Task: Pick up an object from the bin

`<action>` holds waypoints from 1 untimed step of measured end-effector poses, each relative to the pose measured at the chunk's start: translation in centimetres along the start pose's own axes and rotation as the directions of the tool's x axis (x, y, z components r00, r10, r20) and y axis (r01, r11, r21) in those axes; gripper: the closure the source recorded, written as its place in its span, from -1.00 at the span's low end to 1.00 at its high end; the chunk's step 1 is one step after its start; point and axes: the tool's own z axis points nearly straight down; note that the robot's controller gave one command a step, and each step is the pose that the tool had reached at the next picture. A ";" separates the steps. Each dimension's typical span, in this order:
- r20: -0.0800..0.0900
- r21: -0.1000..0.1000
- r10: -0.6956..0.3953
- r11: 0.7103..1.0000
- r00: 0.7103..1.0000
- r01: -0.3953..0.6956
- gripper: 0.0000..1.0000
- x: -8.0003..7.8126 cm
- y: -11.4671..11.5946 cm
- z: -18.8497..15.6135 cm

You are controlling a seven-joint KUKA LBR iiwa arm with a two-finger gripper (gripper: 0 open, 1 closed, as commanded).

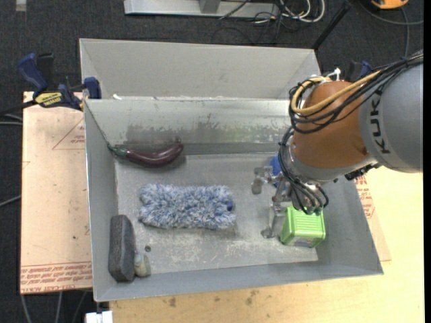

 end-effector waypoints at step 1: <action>0.008 0.000 -0.001 1.000 1.000 0.001 -1.00 -0.2 0.0 -0.4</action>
Offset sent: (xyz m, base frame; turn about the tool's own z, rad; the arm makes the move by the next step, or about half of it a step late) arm 0.0386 0.0913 -0.0839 0.0684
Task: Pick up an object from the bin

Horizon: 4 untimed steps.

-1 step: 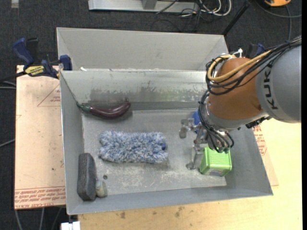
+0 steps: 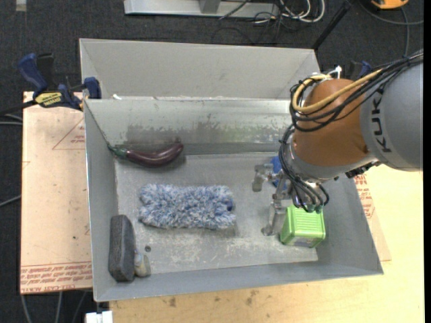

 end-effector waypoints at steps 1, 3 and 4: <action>0.007 -0.002 0.063 0.998 0.998 -0.063 -1.00 -3.4 7.9 7.4; 0.003 -0.001 0.026 1.000 1.000 -0.026 -1.00 -3.7 9.3 5.0; 0.001 0.000 0.222 0.975 0.975 -0.222 -1.00 -3.3 12.0 8.4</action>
Offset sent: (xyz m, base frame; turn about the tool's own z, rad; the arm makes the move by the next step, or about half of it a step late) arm 0.0358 0.1363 -0.0204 -0.0729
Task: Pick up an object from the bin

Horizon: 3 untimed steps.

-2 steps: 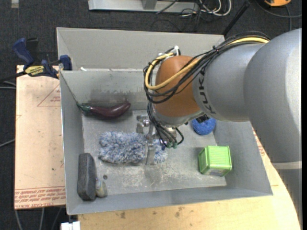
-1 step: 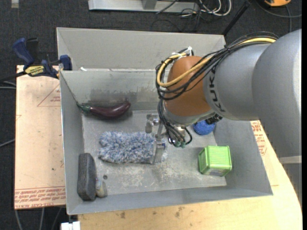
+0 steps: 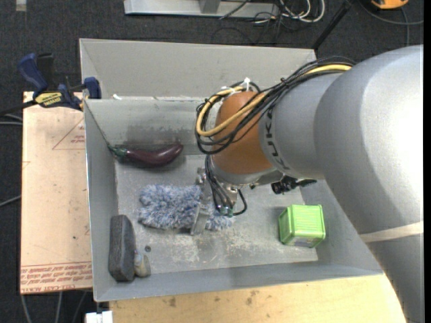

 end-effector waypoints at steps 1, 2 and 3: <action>0.001 0.001 -0.094 0.996 0.996 0.094 1.00 -1.0 -3.3 0.4; 0.000 0.000 -0.094 0.996 0.996 0.094 1.00 -1.0 -3.3 0.4; -0.003 0.001 -0.094 0.996 0.996 0.094 1.00 -0.9 -3.3 0.1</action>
Offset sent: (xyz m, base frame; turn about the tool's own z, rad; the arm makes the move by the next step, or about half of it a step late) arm 0.0000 0.0000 0.0000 0.0000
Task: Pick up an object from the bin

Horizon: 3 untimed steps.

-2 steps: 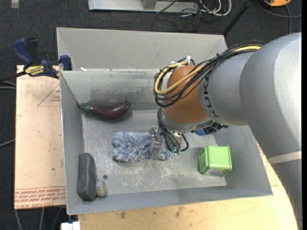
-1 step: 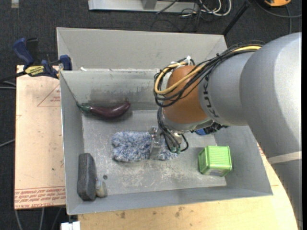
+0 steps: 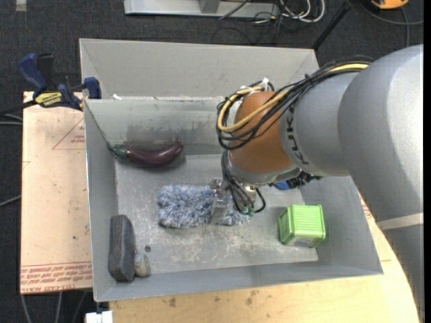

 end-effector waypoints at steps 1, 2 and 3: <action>-0.001 0.000 -0.001 1.000 1.000 0.001 1.00 0.1 0.0 -1.3; 0.002 -0.001 -0.001 1.000 1.000 0.001 1.00 -0.1 0.0 -2.4; 0.004 -0.001 -0.001 1.000 1.000 0.001 1.00 -0.1 0.0 -3.1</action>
Offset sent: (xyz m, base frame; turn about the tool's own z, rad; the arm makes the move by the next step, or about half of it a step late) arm 0.0000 0.0000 0.0115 0.0000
